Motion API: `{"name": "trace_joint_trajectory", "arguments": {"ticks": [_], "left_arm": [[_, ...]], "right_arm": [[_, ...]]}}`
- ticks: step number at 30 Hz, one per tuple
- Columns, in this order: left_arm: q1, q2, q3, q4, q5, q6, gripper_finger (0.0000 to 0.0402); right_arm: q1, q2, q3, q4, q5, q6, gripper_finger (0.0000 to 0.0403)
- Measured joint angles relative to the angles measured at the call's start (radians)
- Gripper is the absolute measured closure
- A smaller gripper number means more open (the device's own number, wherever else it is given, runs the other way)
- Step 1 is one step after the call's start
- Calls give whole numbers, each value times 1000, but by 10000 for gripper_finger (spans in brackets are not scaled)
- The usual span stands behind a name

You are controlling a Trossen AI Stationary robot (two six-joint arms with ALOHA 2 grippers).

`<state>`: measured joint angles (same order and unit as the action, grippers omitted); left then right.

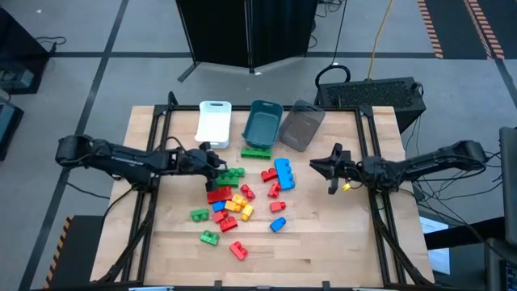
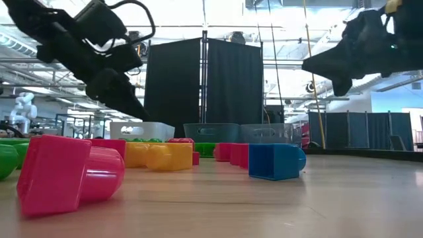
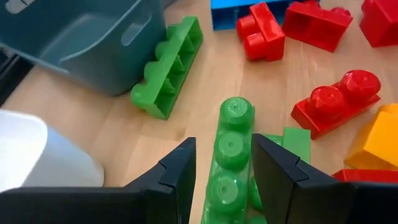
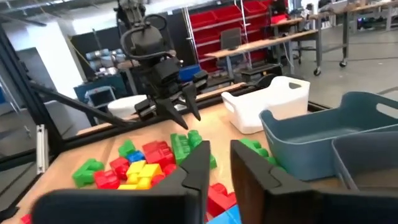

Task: Sort blocks by size
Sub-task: Put the 4 studs green game piece into the white bin

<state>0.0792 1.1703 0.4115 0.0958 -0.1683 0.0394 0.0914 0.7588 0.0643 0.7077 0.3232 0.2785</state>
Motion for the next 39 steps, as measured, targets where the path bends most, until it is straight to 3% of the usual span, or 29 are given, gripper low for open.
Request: {"name": "trace_joint_trajectory", "arguments": {"ticks": [6,10,17,23,27,33,39], "left_arm": [[-1,17,21,2,0,20,269],[-5,17,22,-24,8,11,269],[-17,17,22,-104,14,-57,269],[-17,17,22,-201,35,-86,267],[-12,33,22,-219,18,-87,240],[-6,99,22,-171,-59,-84,165],[14,176,25,-96,4,-57,144]], "right_arm": [[-1,112,96,-7,62,-62,277],[-6,190,185,-11,98,-140,251],[-27,346,323,-50,99,-136,247],[-16,478,337,-67,94,-72,251],[-18,534,337,-30,94,-54,252],[-17,555,337,16,90,-57,252],[-18,555,337,14,66,-58,252]]}}
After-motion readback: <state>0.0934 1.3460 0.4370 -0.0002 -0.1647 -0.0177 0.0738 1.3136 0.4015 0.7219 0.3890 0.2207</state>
